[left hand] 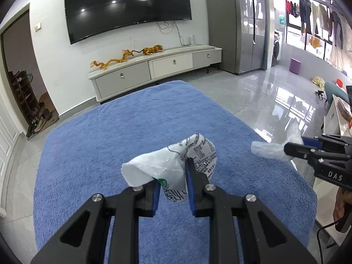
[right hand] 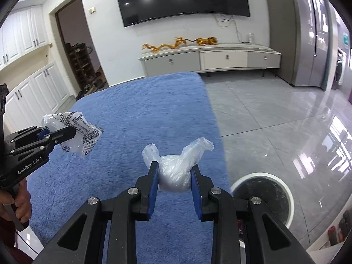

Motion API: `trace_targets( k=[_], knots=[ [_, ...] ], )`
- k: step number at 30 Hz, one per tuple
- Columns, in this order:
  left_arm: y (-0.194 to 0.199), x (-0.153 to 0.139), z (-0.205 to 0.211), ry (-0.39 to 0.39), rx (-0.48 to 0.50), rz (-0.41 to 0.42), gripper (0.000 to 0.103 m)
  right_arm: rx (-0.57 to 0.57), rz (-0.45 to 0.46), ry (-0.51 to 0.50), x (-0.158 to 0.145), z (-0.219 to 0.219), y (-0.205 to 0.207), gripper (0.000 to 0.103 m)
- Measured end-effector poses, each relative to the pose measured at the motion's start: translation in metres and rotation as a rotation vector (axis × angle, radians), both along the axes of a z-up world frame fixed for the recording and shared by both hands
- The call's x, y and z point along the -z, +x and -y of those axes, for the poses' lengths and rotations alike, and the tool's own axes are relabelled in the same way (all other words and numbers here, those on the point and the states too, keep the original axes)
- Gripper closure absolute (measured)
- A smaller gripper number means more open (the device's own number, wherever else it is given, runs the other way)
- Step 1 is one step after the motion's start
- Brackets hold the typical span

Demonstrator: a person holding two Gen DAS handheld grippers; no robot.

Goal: Collect trash
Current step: 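Carry both white bags over the bin and open both tools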

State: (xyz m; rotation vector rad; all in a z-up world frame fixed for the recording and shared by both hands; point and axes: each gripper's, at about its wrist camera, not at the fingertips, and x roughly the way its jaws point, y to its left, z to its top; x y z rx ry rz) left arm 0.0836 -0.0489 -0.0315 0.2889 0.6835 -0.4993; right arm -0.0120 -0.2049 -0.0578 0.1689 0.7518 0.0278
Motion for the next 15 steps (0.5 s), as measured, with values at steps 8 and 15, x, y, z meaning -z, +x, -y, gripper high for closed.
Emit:
trace_targets(
  k=[8, 15],
  knots=[
    [-0.006, 0.001, 0.039, 0.036, 0.063, 0.006, 0.083, 0.096, 0.015, 0.009, 0.002, 0.038, -0.02, 0.077],
    [-0.013, 0.006, 0.081, 0.064, 0.14, 0.0, 0.083, 0.191, 0.011, 0.018, 0.008, 0.081, -0.041, 0.077]
  ],
)
